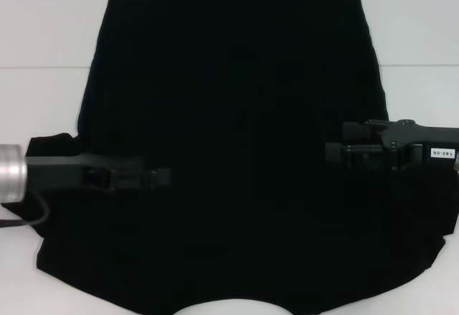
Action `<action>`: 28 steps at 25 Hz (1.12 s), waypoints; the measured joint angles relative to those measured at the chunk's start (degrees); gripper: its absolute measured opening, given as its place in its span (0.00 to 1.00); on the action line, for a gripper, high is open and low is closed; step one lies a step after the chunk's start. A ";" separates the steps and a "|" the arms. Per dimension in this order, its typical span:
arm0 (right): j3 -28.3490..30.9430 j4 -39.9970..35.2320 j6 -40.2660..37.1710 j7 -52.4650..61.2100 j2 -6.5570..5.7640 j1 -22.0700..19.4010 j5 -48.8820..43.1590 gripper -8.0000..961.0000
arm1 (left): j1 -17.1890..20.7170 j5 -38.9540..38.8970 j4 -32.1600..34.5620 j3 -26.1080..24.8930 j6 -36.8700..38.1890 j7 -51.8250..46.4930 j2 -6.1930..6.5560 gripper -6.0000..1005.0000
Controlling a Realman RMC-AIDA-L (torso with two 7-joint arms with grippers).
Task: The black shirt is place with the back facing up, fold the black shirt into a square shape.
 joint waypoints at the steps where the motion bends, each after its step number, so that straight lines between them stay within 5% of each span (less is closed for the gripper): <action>1: 0.00 0.00 0.21 0.00 0.01 0.08 0.00 0.94 | 0.03 1.07 0.47 -0.24 -0.38 -2.27 0.13 0.92; 8: 0.34 0.06 2.15 -0.67 0.21 0.69 0.02 0.94 | 0.26 12.18 4.83 -8.86 -2.27 -16.68 2.36 0.92; 17: 0.61 0.02 2.85 -0.70 0.16 0.93 0.09 0.94 | 1.55 18.86 8.36 -15.97 -3.45 -21.61 3.50 0.92; 28: 0.73 -0.11 3.44 -0.72 -0.17 1.16 0.11 0.94 | 3.72 21.76 9.82 -16.57 -3.78 -24.66 3.51 0.92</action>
